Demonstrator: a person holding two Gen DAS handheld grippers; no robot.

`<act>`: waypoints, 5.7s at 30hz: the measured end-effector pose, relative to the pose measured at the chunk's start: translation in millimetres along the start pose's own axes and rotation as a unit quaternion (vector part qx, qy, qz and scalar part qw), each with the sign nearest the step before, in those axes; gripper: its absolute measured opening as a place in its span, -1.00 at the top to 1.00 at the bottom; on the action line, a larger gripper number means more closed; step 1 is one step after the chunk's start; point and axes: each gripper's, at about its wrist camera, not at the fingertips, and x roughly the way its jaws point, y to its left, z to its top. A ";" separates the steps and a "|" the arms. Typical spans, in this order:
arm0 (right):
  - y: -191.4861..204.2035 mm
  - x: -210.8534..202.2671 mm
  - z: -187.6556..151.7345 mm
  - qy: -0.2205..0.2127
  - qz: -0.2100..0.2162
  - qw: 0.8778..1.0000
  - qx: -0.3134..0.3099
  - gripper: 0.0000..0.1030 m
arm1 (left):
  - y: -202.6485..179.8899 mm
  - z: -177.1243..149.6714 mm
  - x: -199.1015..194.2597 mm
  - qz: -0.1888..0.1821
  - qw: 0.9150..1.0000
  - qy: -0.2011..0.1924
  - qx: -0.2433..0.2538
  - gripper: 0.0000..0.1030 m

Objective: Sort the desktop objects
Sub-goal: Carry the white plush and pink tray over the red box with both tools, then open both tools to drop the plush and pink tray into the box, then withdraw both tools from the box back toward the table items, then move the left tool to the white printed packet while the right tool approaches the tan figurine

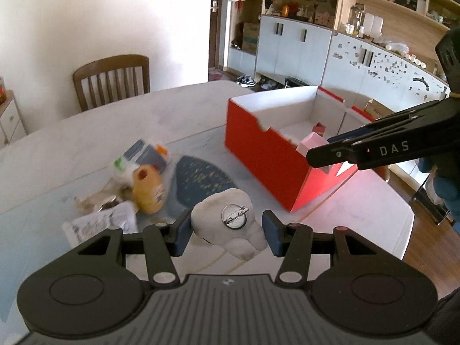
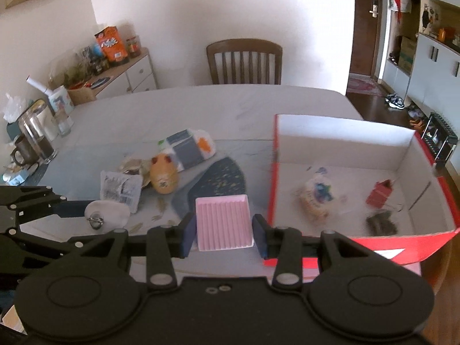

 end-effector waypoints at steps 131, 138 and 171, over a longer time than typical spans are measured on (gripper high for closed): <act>-183.1 -9.5 7.0 -0.027 -0.011 0.999 0.046 -0.50 | -117.1 105.7 98.3 -0.049 0.999 -0.005 0.007 -0.80; -154.8 -11.3 10.8 -0.031 -0.007 0.999 0.040 -0.51 | -95.0 93.6 72.2 -0.040 0.999 -0.028 -0.001 -0.96; 24.5 46.4 19.8 0.006 -0.007 1.000 0.011 -0.52 | 76.9 4.4 0.2 0.008 0.998 -0.034 -0.056 -0.97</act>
